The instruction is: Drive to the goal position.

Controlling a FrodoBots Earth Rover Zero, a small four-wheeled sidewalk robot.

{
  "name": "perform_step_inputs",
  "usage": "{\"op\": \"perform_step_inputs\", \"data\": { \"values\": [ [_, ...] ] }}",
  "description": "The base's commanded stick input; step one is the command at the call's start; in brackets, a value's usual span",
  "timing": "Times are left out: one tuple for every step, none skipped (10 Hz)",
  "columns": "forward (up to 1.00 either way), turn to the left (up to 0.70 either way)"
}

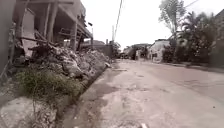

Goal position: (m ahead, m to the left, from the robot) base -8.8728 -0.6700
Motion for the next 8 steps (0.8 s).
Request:
{"op": "perform_step_inputs", "data": {
  "values": [
    [0.06, 0.0],
    [0.06, 0.0],
    [0.06, 0.0],
    [0.06, 0.0],
    [0.06, 0.0],
    [0.06, 0.0],
    [0.06, 0.0],
    [0.06, 0.0]
  ]
}}
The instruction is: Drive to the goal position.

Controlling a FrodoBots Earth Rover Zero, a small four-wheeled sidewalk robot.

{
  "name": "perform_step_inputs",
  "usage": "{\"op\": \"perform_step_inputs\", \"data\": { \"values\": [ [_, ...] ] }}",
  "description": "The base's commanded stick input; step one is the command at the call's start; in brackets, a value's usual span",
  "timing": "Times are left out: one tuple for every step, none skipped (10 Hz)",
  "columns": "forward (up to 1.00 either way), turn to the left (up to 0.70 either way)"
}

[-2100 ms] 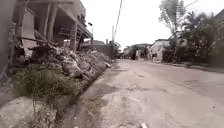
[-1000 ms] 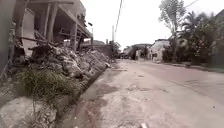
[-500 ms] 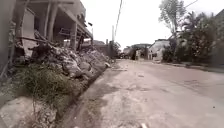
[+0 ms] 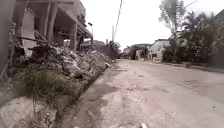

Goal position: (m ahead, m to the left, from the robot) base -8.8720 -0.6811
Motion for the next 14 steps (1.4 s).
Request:
{"op": "perform_step_inputs", "data": {
  "values": [
    [0.06, 0.0],
    [0.06, 0.0],
    [0.06, 0.0],
    [0.06, 0.0],
    [0.06, 0.0],
    [0.06, 0.0],
    [0.06, 0.0],
    [0.06, 0.0],
    [0.06, 0.0],
    [0.06, 0.0],
    [0.06, 0.0],
    [0.06, 0.0],
    [0.06, 0.0],
    [0.06, 0.0]
  ]
}}
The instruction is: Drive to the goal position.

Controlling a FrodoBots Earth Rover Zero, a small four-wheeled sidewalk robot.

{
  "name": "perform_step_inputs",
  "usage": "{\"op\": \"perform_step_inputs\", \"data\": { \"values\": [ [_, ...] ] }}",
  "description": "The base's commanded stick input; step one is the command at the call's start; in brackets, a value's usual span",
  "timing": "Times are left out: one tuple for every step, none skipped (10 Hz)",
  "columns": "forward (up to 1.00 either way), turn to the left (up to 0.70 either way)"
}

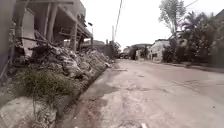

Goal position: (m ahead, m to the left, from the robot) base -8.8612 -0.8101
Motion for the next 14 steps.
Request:
{"op": "perform_step_inputs", "data": {
  "values": [
    [0.06, 0.0],
    [0.06, 0.0],
    [0.06, 0.0],
    [0.06, 0.0],
    [0.06, 0.0],
    [0.06, 0.0],
    [0.06, 0.0],
    [0.06, 0.0],
    [0.06, 0.0],
    [0.06, 0.0],
    [0.06, 0.0],
    [0.06, 0.0],
    [0.06, 0.0],
    [0.06, 0.0]
  ]
}}
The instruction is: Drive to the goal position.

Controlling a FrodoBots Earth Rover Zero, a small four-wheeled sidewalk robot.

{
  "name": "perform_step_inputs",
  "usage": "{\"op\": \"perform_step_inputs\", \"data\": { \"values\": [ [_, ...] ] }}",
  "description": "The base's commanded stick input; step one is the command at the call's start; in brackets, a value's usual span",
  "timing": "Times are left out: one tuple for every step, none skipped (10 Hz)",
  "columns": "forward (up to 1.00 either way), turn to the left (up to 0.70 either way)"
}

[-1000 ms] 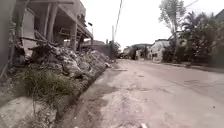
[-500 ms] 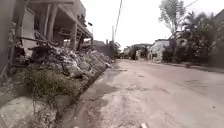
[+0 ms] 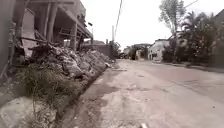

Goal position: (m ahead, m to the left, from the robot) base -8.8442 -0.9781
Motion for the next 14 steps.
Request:
{"op": "perform_step_inputs", "data": {
  "values": [
    [0.06, 0.0],
    [0.06, 0.0],
    [0.06, 0.0],
    [0.06, 0.0],
    [0.06, 0.0],
    [0.06, 0.0],
    [0.06, 0.0],
    [0.06, 0.0],
    [0.06, 0.0],
    [0.06, 0.0],
    [0.06, 0.0],
    [0.06, 0.0],
    [0.06, 0.0],
    [0.06, 0.0]
  ]
}}
